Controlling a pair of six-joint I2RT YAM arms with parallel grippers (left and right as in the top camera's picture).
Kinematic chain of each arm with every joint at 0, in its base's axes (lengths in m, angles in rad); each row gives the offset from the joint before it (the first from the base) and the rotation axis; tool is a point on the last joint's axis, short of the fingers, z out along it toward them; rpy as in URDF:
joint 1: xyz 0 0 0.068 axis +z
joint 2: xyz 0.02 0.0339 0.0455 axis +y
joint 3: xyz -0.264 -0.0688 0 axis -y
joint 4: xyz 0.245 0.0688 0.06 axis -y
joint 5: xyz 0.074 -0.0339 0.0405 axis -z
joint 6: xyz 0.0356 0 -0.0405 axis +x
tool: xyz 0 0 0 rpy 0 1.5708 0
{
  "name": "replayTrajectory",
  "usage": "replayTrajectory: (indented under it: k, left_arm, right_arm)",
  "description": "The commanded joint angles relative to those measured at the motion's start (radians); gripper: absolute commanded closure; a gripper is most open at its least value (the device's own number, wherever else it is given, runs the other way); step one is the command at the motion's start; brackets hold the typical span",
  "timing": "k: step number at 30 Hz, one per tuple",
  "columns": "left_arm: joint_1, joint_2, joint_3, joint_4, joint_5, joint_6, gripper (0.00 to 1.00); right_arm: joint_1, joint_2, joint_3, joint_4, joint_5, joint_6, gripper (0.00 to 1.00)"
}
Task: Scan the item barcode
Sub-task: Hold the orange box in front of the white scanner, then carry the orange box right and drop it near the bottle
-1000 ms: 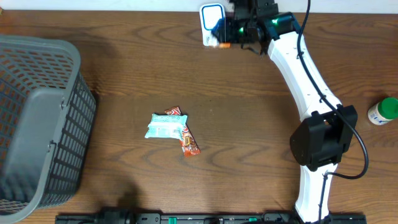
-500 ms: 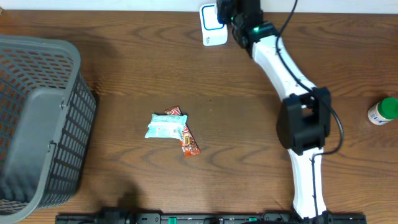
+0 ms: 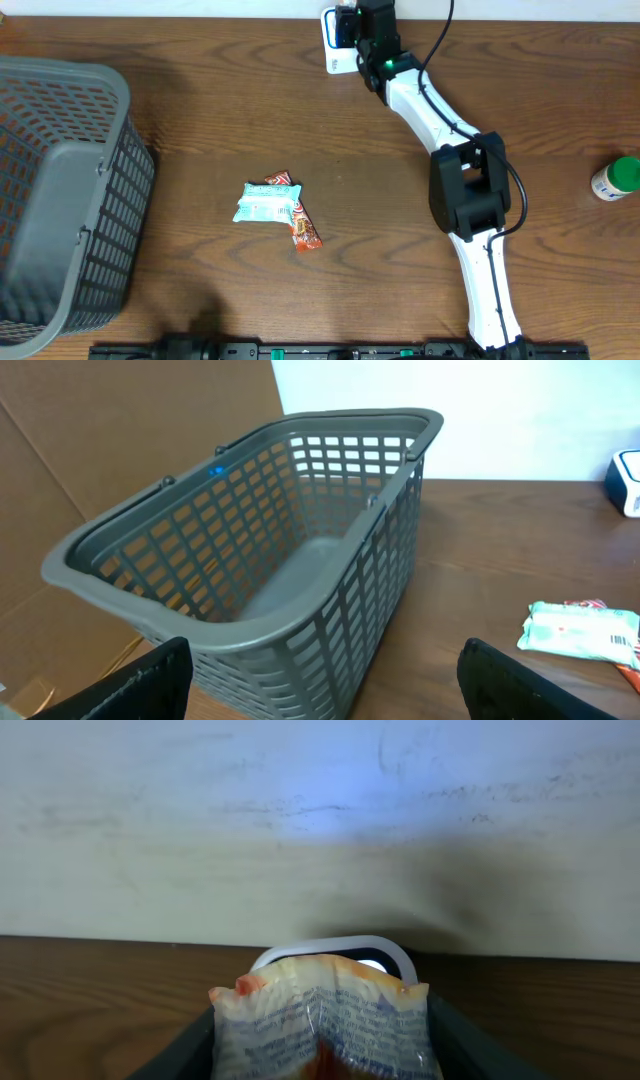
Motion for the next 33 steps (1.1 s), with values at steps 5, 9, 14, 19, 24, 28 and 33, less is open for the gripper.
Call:
replayTrajectory:
  k: [5, 9, 14, 19, 24, 28, 33]
  left_arm:
    - [-0.003, -0.001, -0.025, 0.01, 0.011, 0.018, 0.15]
    - [-0.003, -0.001, -0.025, 0.01, 0.011, 0.018, 0.15]
    - [-0.003, -0.001, -0.025, 0.017, 0.012, 0.017, 0.15]
    - [-0.003, -0.001, -0.025, 0.014, 0.016, 0.015, 0.15]
    - [-0.004, -0.001, -0.077, 0.098, 0.039, -0.01, 0.15]
    - [-0.004, -0.001, -0.187, 0.241, 0.174, -0.045, 0.15]
    - [-0.004, -0.001, -0.359, 0.499, 0.222, -0.126, 0.15]
  right_arm:
    - [0.018, 0.013, 0.01, -0.011, 0.08, -0.063, 0.53]
    - [0.016, -0.047, 0.011, -0.094, 0.081, -0.082, 0.53]
    - [-0.004, -0.181, 0.011, -0.338, 0.129, -0.1, 0.6]
    - [-0.067, -0.341, 0.011, -0.629, 0.216, -0.145, 0.59]
    - [-0.192, -0.477, 0.011, -0.86, 0.246, -0.144, 0.61]
    - [-0.317, -0.521, 0.011, -0.998, 0.246, -0.14, 0.64]
    - [-0.466, -0.515, -0.008, -1.102, 0.249, -0.14, 0.66]
